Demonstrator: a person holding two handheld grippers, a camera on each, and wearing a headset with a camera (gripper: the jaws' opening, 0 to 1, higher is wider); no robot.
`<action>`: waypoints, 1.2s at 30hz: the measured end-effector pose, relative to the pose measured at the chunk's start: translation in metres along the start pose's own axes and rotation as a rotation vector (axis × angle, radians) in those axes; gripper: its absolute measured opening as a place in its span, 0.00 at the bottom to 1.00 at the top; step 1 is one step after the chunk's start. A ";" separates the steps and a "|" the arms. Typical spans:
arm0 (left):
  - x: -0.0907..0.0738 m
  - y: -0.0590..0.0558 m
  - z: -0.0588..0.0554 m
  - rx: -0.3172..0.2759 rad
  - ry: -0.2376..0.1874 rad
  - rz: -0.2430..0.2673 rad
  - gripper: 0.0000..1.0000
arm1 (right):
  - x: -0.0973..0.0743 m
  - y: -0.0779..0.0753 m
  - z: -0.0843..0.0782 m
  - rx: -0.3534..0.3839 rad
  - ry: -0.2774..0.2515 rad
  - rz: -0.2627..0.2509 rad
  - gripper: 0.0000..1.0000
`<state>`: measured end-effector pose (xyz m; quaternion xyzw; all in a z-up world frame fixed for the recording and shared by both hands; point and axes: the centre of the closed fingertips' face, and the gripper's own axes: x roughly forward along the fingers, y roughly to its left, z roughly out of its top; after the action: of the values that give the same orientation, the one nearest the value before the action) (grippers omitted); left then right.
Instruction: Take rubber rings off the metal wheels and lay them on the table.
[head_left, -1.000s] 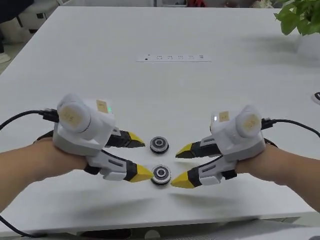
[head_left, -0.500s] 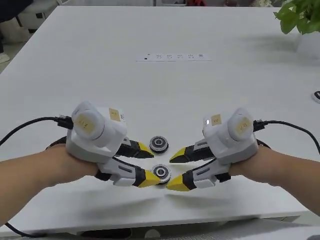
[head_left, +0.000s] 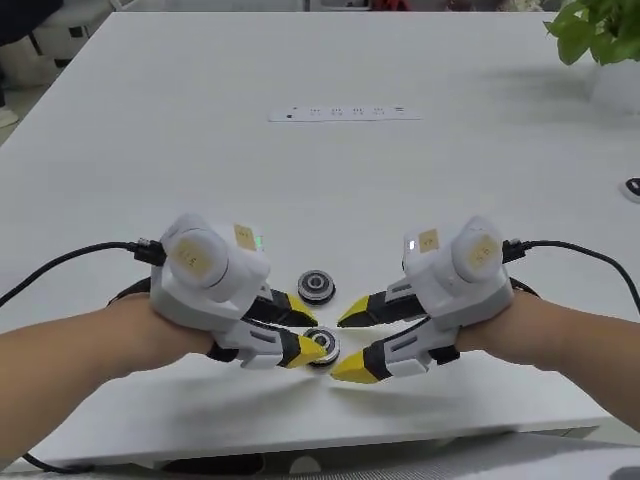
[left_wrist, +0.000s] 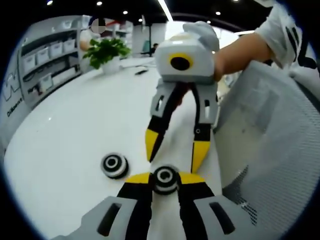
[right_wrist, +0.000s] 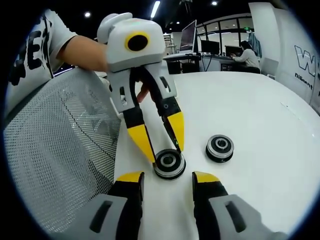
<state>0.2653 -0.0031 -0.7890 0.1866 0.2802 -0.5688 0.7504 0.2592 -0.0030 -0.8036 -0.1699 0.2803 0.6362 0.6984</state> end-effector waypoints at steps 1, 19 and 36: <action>0.000 0.000 -0.001 -0.001 0.002 -0.001 0.20 | 0.000 0.000 0.000 0.000 -0.001 0.000 0.36; 0.002 -0.001 -0.003 0.036 -0.007 0.023 0.14 | 0.007 0.002 -0.002 -0.018 0.008 -0.001 0.34; 0.004 -0.001 -0.003 0.020 -0.015 0.037 0.14 | 0.010 -0.002 0.003 -0.004 -0.020 -0.020 0.25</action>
<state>0.2642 -0.0052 -0.7939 0.1949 0.2654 -0.5590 0.7610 0.2618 0.0069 -0.8075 -0.1678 0.2700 0.6314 0.7073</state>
